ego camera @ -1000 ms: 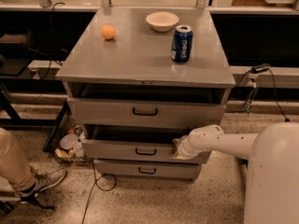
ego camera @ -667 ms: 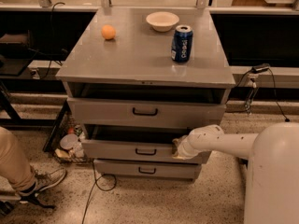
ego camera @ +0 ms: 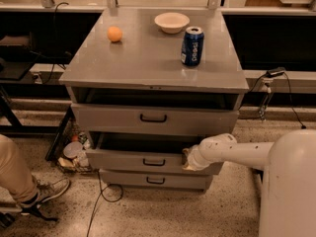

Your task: Open middle drawer

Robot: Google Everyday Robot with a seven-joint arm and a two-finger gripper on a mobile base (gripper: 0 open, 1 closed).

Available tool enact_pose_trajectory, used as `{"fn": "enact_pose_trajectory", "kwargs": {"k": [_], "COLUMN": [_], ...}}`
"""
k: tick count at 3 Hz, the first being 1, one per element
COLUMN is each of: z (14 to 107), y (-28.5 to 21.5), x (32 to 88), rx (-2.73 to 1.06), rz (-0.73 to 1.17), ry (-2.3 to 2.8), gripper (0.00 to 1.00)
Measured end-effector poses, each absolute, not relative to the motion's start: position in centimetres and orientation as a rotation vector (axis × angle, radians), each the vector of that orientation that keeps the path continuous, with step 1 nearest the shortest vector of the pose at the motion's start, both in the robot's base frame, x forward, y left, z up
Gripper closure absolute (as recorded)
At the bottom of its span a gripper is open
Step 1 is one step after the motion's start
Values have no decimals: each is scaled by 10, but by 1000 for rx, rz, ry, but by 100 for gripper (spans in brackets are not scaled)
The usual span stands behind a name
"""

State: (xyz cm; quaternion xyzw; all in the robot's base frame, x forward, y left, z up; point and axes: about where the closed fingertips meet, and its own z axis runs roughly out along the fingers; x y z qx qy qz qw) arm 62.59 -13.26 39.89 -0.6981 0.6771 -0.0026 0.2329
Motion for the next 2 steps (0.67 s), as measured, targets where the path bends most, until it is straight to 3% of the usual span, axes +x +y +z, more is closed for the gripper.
{"fn": "enact_pose_trajectory", "kwargs": {"k": [2], "z": [398], "y": [-135], "x": [596], "rx": [-1878], "rz": [22], "ry": [1912], "gripper": [100]}}
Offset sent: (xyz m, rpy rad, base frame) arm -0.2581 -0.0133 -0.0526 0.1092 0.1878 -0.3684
